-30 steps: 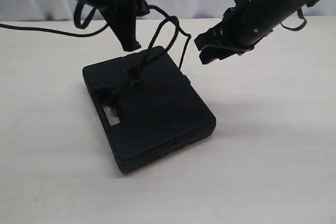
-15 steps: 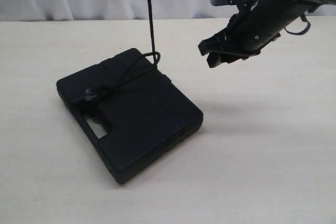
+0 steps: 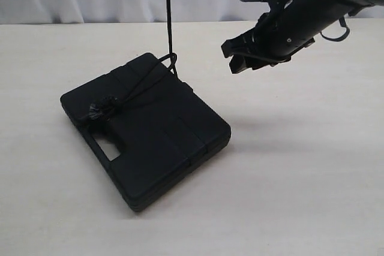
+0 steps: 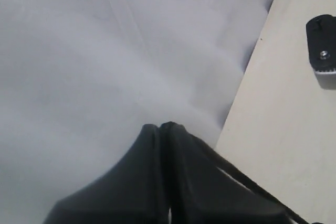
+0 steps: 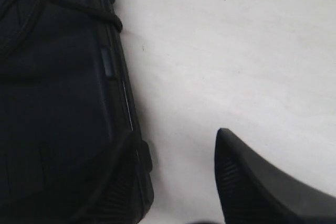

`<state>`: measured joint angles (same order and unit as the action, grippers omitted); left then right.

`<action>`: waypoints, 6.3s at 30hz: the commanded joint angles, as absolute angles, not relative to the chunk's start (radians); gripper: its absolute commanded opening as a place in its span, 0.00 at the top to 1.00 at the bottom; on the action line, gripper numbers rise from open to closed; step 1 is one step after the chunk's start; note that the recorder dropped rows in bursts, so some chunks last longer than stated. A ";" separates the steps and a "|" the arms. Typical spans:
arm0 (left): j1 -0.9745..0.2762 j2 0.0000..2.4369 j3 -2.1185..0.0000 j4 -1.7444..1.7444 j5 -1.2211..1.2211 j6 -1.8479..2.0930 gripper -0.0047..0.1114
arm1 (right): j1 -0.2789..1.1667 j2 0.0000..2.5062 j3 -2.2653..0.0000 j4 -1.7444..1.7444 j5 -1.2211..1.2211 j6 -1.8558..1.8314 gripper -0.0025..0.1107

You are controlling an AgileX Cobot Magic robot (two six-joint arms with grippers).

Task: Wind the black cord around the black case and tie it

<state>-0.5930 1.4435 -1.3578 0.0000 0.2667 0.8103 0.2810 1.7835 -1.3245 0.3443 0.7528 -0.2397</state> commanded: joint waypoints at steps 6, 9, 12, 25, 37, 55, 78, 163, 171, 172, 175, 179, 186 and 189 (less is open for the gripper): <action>-0.594 1.417 -1.380 -0.070 0.362 0.811 0.96 | 0.281 1.784 -1.320 0.649 0.715 -0.469 0.58; -0.594 1.417 -1.380 -0.067 0.385 0.818 0.96 | 0.281 1.793 -1.310 0.869 0.709 -0.712 0.58; -0.594 1.411 -1.380 -0.070 0.385 0.818 0.96 | 0.281 1.823 -1.288 1.020 0.670 -0.873 0.58; -0.594 1.411 -1.380 -0.075 0.425 0.818 0.96 | 0.281 2.036 -1.286 1.286 0.489 -1.192 0.58; -0.594 1.411 -1.380 -0.131 0.437 0.840 0.96 | 0.269 2.060 -1.309 1.291 0.640 -1.257 0.58; -0.594 1.411 -1.380 -0.151 0.473 0.896 0.96 | 0.290 2.026 -1.244 1.339 0.497 -1.477 0.58; -0.594 1.411 -1.380 -0.176 0.437 0.901 0.96 | 0.421 2.142 -1.255 1.744 0.308 -1.974 0.58; -0.594 1.440 -1.075 -0.200 0.575 0.937 0.38 | -0.023 2.021 -1.173 1.744 1.107 -1.606 0.94; -0.594 1.449 -0.952 -0.205 0.345 0.939 0.38 | -0.021 2.017 -1.210 1.744 1.221 -1.599 0.94; -0.594 1.459 -0.942 -0.214 0.312 0.939 0.38 | -0.019 2.017 -1.210 1.744 1.221 -1.599 0.94; -0.594 1.508 -0.929 -0.272 0.221 0.939 0.38 | -0.017 2.017 -1.210 1.744 1.221 -1.599 0.94; -0.594 1.628 -0.929 -0.338 0.082 0.939 0.38 | -0.017 2.017 -1.210 1.744 1.221 -1.601 0.94; -0.594 1.774 -0.931 -0.326 -0.154 0.939 0.79 | -0.017 2.017 -1.210 1.744 1.221 -1.611 0.94; -0.594 1.788 -0.931 -0.326 -0.226 0.919 0.96 | -0.017 2.022 -1.210 1.744 1.221 -1.611 0.94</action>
<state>-0.5930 1.7752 -0.9332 -0.3158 -0.1382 0.9456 -0.0162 2.0347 -1.1990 1.7026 1.1536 -1.6056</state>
